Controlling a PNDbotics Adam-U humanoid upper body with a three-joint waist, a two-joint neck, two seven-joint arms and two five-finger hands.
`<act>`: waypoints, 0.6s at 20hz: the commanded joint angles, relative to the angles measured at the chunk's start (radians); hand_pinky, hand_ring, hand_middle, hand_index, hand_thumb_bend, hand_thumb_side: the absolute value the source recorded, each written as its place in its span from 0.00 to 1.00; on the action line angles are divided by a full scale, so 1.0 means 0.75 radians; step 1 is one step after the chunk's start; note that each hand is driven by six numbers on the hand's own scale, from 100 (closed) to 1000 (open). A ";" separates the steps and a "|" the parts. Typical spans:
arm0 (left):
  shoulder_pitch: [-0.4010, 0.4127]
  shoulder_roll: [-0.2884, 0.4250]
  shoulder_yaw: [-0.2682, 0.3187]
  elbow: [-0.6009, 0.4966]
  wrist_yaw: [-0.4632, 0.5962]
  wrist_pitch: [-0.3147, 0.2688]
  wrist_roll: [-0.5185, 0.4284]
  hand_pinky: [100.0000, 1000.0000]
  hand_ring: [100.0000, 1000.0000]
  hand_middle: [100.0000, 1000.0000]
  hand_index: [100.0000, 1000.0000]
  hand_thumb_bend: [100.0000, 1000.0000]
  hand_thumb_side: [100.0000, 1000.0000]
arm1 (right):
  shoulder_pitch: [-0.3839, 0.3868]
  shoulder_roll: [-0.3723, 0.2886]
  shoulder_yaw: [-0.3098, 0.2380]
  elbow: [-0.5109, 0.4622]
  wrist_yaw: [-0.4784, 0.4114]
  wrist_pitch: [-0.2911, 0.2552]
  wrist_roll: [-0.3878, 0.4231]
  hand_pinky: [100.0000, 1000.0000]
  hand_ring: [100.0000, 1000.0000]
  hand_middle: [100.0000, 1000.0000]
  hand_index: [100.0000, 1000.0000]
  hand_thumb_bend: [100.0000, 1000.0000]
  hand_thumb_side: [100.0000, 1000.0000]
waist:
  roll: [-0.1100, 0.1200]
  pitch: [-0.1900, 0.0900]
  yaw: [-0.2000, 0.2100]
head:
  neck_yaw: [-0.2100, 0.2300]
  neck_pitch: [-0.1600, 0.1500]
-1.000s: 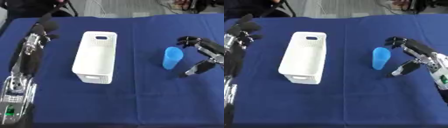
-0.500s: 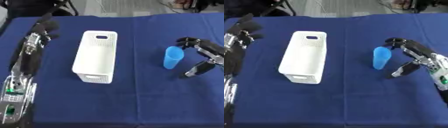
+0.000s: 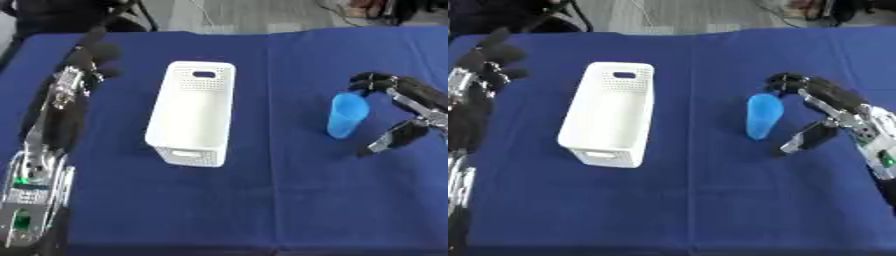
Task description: Pick up objects on the table and place them in the box.
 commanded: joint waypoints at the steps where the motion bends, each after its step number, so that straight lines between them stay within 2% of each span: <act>1: -0.014 0.001 -0.001 -0.020 -0.004 -0.003 -0.008 0.78 0.86 0.99 0.81 0.00 1.00 | -0.028 -0.024 0.001 -0.035 -0.018 0.001 0.007 0.69 0.65 0.88 0.86 0.99 0.39 | -0.003 -0.018 0.002 | -0.016 -0.005; 12: -0.016 -0.003 -0.003 -0.020 -0.003 -0.002 -0.015 0.78 0.86 0.99 0.81 0.00 1.00 | -0.050 0.010 0.025 -0.031 -0.023 -0.005 0.035 0.69 0.65 0.88 0.86 0.99 0.38 | -0.003 -0.020 0.008 | -0.019 -0.005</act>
